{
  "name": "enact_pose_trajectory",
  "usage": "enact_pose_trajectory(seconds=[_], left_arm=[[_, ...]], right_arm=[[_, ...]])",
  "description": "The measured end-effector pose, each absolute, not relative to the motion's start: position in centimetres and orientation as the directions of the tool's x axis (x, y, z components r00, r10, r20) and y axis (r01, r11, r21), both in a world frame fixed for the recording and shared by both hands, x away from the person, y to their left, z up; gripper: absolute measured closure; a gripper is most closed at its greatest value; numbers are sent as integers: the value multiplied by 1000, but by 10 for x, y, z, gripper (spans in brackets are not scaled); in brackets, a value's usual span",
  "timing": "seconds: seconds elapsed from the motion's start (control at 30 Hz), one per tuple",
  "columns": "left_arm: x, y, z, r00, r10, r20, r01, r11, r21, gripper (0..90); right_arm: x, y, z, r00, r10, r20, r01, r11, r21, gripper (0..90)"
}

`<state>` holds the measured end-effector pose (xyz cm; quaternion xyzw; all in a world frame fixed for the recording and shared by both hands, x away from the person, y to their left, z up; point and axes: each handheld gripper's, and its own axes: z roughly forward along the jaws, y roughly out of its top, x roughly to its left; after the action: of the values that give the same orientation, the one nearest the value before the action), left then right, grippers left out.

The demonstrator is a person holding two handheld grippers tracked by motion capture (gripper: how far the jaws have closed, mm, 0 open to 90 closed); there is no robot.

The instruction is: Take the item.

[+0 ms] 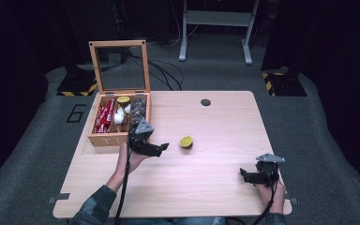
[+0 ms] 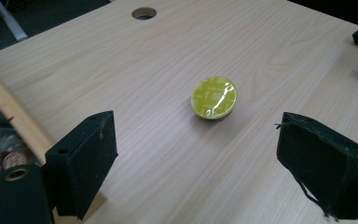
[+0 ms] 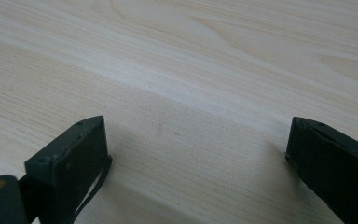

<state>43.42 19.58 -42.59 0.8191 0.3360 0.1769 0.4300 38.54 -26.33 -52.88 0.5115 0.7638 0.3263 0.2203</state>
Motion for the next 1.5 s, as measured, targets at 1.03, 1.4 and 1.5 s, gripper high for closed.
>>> enact_pose_trajectory(seconds=[1.03,1.4,1.5], left_arm=[[376,317,-502,516,856,-38,593,-325,736,68],[370,328,-526,487,873,-2,624,-346,701,58],[368,328,-529,474,880,1,617,-333,713,55]], right_arm=[[385,-263,-529,-373,928,0,639,258,725,48],[384,-262,-529,-368,930,0,640,253,726,48],[385,-263,-529,-367,930,-3,639,254,726,37]])
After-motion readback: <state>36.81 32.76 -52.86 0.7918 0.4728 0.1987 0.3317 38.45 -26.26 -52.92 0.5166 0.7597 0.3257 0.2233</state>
